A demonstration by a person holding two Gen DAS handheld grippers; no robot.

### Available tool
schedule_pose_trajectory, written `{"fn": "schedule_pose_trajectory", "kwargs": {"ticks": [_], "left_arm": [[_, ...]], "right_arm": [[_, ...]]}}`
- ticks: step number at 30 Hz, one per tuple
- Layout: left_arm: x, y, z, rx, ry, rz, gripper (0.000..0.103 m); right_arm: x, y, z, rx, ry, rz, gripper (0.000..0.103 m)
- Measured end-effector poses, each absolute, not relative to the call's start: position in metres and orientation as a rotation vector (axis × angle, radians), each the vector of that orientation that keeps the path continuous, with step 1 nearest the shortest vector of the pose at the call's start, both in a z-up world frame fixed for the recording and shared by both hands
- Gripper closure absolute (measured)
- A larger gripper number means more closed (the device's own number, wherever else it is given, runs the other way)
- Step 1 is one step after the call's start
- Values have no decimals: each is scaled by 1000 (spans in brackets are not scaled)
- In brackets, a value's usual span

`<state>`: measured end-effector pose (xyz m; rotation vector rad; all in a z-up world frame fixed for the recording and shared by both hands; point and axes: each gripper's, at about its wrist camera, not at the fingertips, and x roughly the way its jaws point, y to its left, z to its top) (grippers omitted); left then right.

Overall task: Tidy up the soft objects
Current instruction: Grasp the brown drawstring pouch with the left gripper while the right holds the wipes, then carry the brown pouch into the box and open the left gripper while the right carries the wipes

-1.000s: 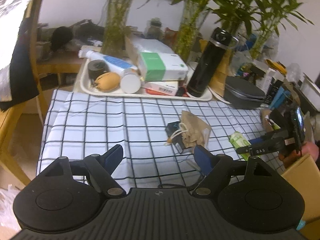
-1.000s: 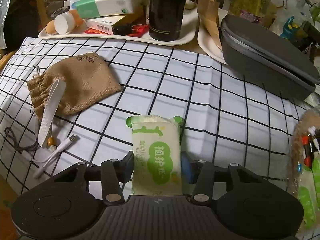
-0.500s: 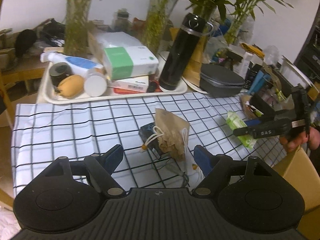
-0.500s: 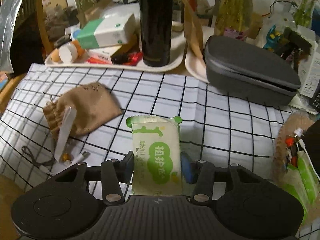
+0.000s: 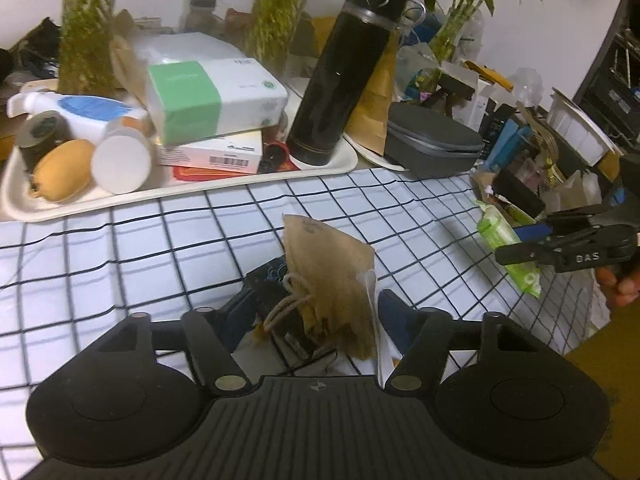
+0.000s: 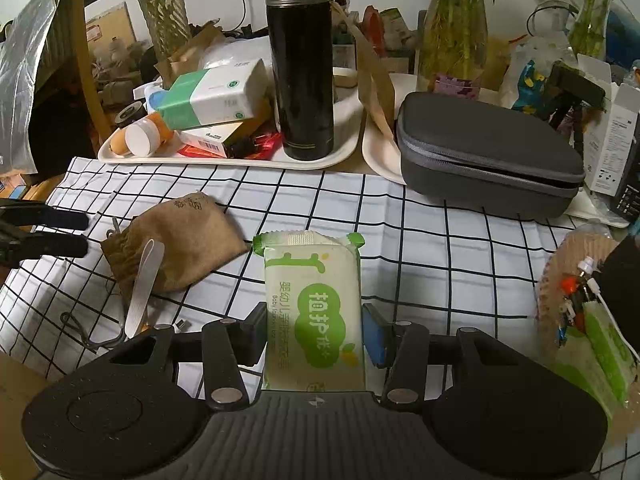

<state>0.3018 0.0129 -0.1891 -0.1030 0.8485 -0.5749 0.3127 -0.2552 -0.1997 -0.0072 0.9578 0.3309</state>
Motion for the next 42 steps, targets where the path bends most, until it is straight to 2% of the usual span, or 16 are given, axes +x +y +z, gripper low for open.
{"fn": "schedule_pose_trajectory", "kwargs": {"ticks": [3, 8, 10, 13, 23, 33, 42], "left_arm": [[307, 7, -197, -99, 853, -594, 48], [310, 0, -207, -47, 848, -608, 73], [310, 1, -207, -58, 841, -612, 86], [306, -1, -203, -43, 819, -608, 90], [294, 6, -173, -25, 763, -594, 92], [264, -3, -116, 73, 661, -607, 92], [230, 2, -82, 56, 620, -564, 92]], "right_arm": [[312, -254, -199, -10, 954, 338, 52], [312, -254, -198, -9, 947, 343, 52], [313, -254, -197, -9, 946, 344, 52], [313, -254, -196, -5, 942, 344, 52], [310, -256, -181, 12, 900, 371, 52], [292, -264, -147, 10, 829, 396, 52], [263, -269, -108, 7, 796, 420, 52]]}}
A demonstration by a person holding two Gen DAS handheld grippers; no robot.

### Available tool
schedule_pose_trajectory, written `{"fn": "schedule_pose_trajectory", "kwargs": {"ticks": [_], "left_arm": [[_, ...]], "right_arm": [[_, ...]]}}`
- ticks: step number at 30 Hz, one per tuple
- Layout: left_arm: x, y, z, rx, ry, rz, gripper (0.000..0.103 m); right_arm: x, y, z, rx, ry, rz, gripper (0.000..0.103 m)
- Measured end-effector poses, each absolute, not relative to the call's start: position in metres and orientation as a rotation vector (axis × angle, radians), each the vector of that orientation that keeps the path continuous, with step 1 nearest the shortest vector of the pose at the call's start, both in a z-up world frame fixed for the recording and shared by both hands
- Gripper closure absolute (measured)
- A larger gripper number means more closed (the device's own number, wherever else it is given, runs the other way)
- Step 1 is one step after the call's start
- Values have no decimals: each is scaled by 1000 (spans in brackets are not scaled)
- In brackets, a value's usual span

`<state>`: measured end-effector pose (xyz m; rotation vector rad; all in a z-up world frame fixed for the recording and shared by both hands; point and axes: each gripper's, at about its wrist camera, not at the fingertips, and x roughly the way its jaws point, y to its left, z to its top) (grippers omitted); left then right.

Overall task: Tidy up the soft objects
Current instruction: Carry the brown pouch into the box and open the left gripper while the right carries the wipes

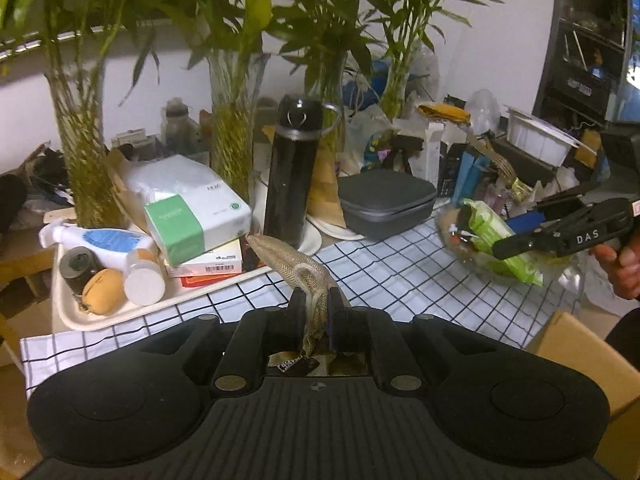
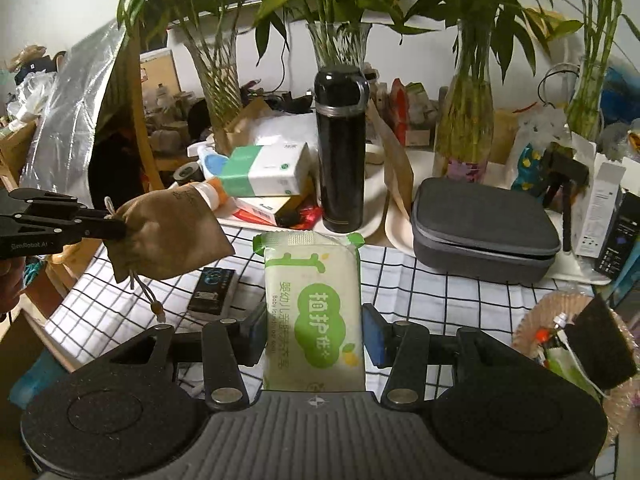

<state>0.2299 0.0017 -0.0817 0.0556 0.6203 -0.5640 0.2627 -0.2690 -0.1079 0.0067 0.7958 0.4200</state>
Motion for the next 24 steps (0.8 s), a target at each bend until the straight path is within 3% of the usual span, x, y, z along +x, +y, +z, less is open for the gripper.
{"fn": "schedule_pose_trajectory", "kwargs": {"ticks": [24], "left_arm": [[109, 5, -10, 37, 552, -565, 92]], "right_arm": [[171, -255, -48, -27, 747, 461, 52]]}}
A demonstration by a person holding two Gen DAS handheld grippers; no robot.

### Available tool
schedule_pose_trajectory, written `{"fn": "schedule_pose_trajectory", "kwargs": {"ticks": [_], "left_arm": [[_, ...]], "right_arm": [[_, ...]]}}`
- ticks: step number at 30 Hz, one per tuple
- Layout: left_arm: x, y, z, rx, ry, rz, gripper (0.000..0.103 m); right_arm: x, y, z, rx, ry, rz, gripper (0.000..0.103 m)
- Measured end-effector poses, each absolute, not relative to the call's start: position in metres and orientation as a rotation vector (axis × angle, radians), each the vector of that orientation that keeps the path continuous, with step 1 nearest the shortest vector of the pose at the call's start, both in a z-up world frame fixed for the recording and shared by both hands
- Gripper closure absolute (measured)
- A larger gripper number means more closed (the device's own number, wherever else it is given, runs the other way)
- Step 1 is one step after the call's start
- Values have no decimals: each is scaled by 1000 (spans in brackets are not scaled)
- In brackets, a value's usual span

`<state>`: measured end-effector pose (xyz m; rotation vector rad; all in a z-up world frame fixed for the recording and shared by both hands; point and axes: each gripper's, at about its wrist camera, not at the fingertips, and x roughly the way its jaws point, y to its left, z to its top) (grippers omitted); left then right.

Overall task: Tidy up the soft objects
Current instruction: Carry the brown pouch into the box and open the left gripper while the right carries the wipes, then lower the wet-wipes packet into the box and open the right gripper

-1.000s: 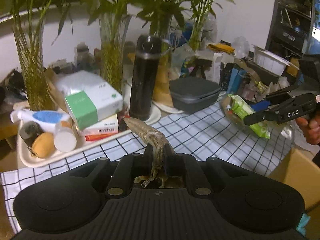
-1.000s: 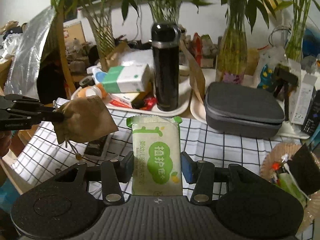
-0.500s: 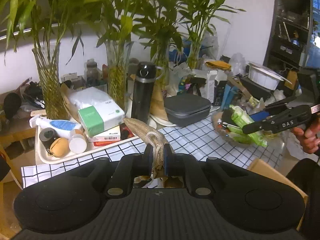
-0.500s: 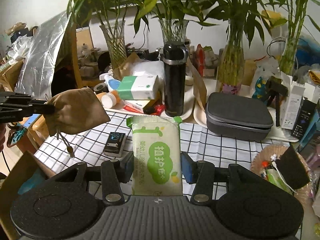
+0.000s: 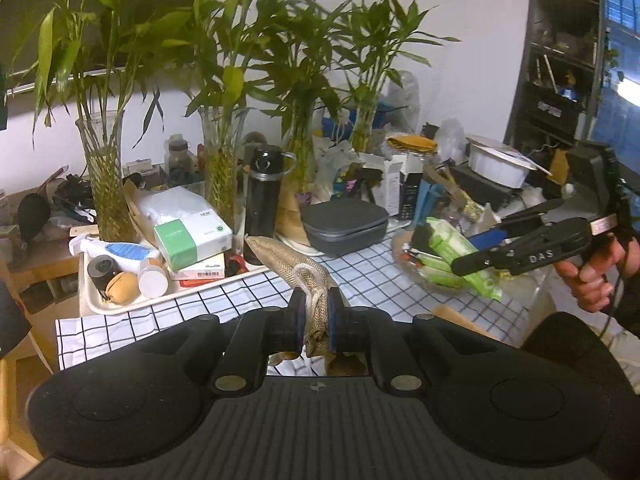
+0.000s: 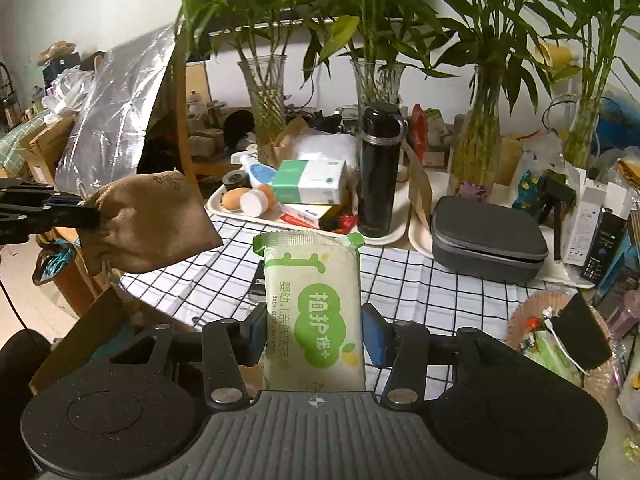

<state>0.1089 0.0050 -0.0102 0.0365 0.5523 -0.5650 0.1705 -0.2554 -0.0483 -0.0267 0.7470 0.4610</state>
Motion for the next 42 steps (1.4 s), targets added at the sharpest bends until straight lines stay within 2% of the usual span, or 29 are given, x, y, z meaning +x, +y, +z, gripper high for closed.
{"fn": "schedule_pose_trajectory", "kwargs": {"ticks": [16, 26, 29, 31, 33, 42], "left_arm": [[45, 1, -24, 59, 601, -580, 92], [26, -14, -38, 230, 591, -548, 91], [20, -17, -41, 282, 568, -526, 80], [15, -18, -42, 307, 556, -505, 53], [10, -17, -43, 316, 542, -485, 42], [2, -10, -48, 246, 603, -442, 41]], "right_arm": [[117, -251, -38, -45, 734, 498, 52], [101, -249, -36, -52, 729, 509, 52], [100, -249, -36, -52, 731, 508, 52], [98, -250, -37, -51, 734, 507, 52], [97, -251, -38, -50, 737, 506, 52], [96, -249, -41, -50, 750, 510, 52]]}}
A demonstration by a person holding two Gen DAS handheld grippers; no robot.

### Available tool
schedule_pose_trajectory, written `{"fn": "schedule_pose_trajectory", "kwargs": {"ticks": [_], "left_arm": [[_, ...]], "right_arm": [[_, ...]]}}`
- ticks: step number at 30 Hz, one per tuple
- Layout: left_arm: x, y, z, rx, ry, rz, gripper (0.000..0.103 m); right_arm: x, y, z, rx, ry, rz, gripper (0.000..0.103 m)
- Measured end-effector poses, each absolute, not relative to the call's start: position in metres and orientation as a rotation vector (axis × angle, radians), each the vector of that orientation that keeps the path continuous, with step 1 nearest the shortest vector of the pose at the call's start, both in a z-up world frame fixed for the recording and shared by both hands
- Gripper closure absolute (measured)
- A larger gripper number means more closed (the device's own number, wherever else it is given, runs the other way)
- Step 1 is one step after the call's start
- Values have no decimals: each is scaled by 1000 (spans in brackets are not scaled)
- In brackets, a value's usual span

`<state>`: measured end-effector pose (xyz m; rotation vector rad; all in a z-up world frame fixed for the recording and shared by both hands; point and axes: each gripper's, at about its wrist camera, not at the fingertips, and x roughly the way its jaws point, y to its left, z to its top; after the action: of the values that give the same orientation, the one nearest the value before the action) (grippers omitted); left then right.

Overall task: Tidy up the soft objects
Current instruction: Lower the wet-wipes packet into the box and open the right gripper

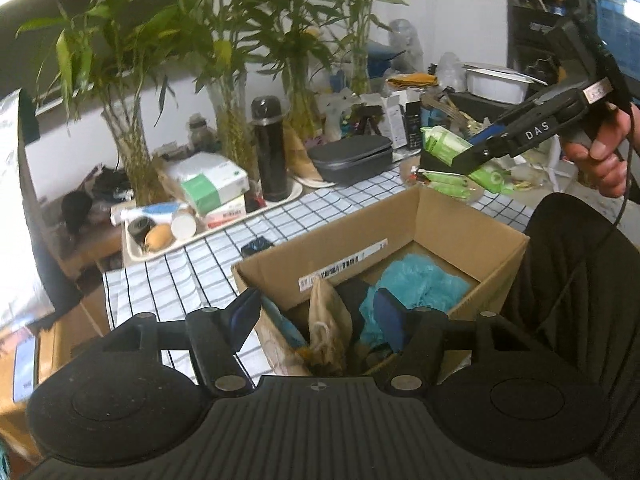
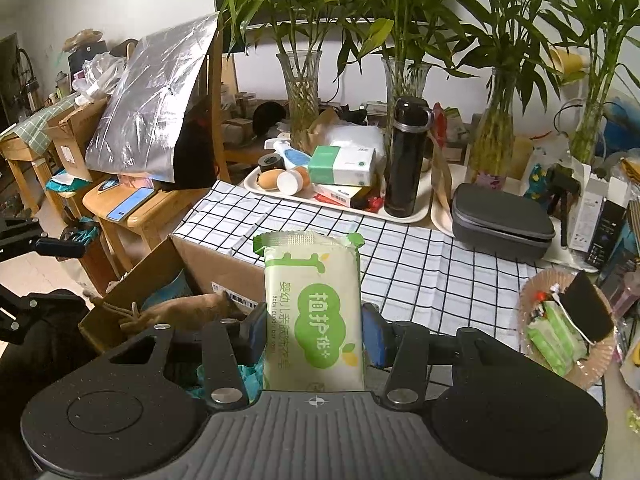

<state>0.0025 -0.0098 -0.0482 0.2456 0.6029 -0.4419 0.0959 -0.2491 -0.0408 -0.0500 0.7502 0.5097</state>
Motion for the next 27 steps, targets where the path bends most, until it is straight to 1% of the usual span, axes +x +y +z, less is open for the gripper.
{"fn": "schedule_pose_trajectory", "kwargs": {"ticks": [12, 15, 17, 21, 23, 25, 26, 27], "left_arm": [[1, 1, -51, 42, 687, -424, 38], [1, 2, -50, 28, 695, -426, 36], [1, 1, -50, 29, 695, -426, 32], [1, 0, -49, 29, 695, -430, 32], [1, 0, -48, 26, 684, -421, 31], [1, 1, -46, 21, 677, -414, 31], [2, 2, -46, 18, 676, -413, 31], [2, 3, -45, 14, 674, -412, 31]], "right_arm": [[101, -243, -48, -17, 791, 509, 52], [103, -240, -50, -1, 808, 522, 52], [105, -239, -51, 11, 820, 526, 52], [111, -238, -56, 74, 866, 544, 51], [116, -239, -61, 116, 891, 543, 41], [117, -242, -61, 144, 881, 541, 14], [117, -243, -60, 152, 867, 537, 9], [115, -244, -59, 152, 855, 535, 7]]}}
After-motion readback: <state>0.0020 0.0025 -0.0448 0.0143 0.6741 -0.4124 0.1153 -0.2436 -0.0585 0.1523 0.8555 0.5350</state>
